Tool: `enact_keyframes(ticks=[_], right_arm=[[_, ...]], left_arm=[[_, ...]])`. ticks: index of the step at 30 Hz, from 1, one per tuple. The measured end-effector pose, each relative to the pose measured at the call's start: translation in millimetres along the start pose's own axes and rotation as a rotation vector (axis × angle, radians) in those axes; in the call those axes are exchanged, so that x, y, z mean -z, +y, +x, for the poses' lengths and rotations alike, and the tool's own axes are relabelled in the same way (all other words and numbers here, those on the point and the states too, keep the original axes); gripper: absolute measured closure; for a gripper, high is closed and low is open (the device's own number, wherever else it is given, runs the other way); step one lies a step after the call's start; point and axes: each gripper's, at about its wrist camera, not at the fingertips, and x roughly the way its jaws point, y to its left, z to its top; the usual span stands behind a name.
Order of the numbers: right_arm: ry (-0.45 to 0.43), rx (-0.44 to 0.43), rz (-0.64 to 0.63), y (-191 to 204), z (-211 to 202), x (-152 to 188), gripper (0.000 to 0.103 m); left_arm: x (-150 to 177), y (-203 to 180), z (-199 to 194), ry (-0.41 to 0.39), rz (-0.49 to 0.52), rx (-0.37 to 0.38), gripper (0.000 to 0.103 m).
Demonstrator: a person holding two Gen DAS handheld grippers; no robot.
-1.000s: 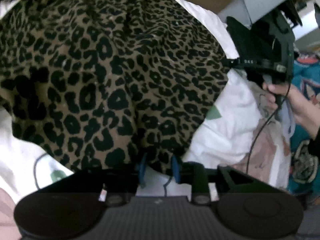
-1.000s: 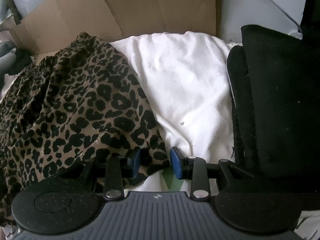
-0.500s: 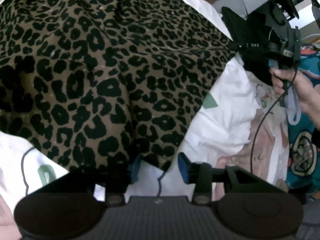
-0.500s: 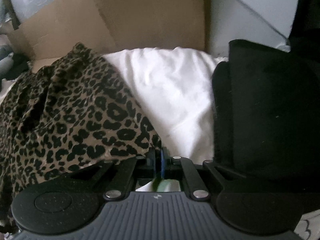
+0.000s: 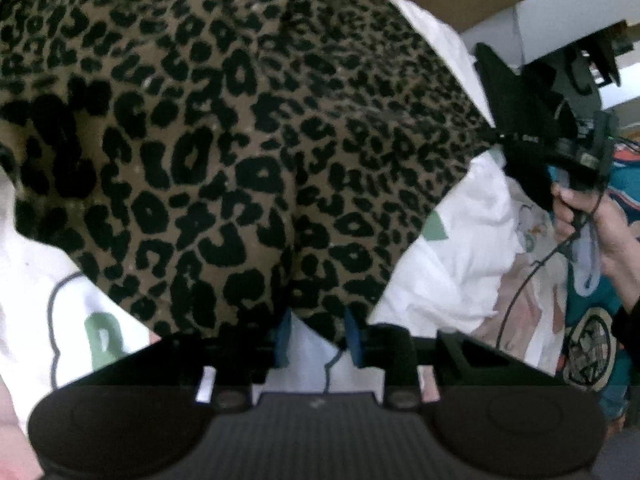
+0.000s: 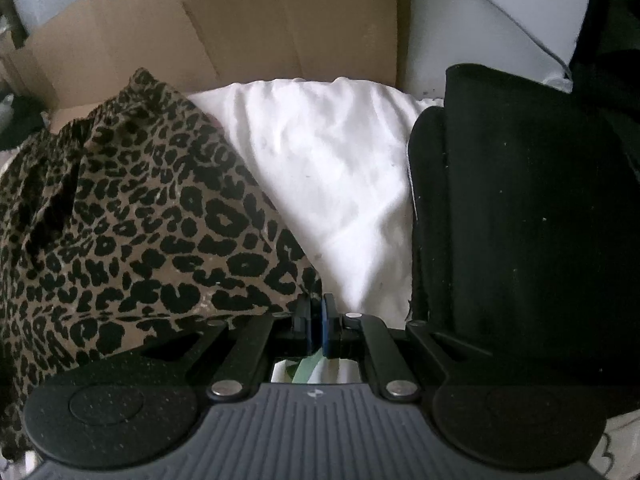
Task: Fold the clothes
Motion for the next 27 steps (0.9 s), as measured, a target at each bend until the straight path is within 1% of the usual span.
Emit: enact_keyframes(ticks=[2, 4, 5, 7, 10, 13, 16, 19, 22, 26, 27], right_arm=[[-0.013, 0.021, 0.018, 1, -8, -1, 0.088], [-0.038, 0.015, 0.047, 2, -18, 0, 0.074], [-0.054, 0.005, 0.058, 3, -25, 1, 0.072], [-0.076, -0.006, 0.068, 9, -36, 1, 0.071], [-0.091, -0.044, 0.064, 23, -48, -1, 0.071], [-0.098, -0.087, 0.043, 41, -58, -3, 0.071], [-0.100, -0.118, 0.011, 63, -66, -7, 0.071], [-0.082, -0.126, -0.013, 83, -69, -11, 0.071], [-0.047, -0.142, -0.020, 102, -74, -15, 0.071], [-0.022, -0.173, -0.134, 134, -84, -18, 0.071], [-0.016, -0.179, -0.160, 141, -85, -18, 0.071]], left_arm=[[-1, -2, -13, -0.032, 0.017, -0.010, 0.072], [-3, -2, -27, -0.075, 0.023, -0.021, 0.072], [-3, -1, -33, -0.097, 0.022, -0.024, 0.072], [-4, 3, -47, -0.141, 0.006, -0.045, 0.072], [-1, 15, -65, -0.201, -0.012, -0.100, 0.072], [0, 35, -83, -0.240, -0.054, -0.146, 0.072], [3, 55, -101, -0.291, -0.077, -0.215, 0.072], [7, 78, -118, -0.345, -0.127, -0.260, 0.072], [10, 101, -133, -0.406, -0.184, -0.324, 0.072], [13, 128, -143, -0.469, -0.229, -0.393, 0.072], [13, 134, -142, -0.473, -0.233, -0.401, 0.072]])
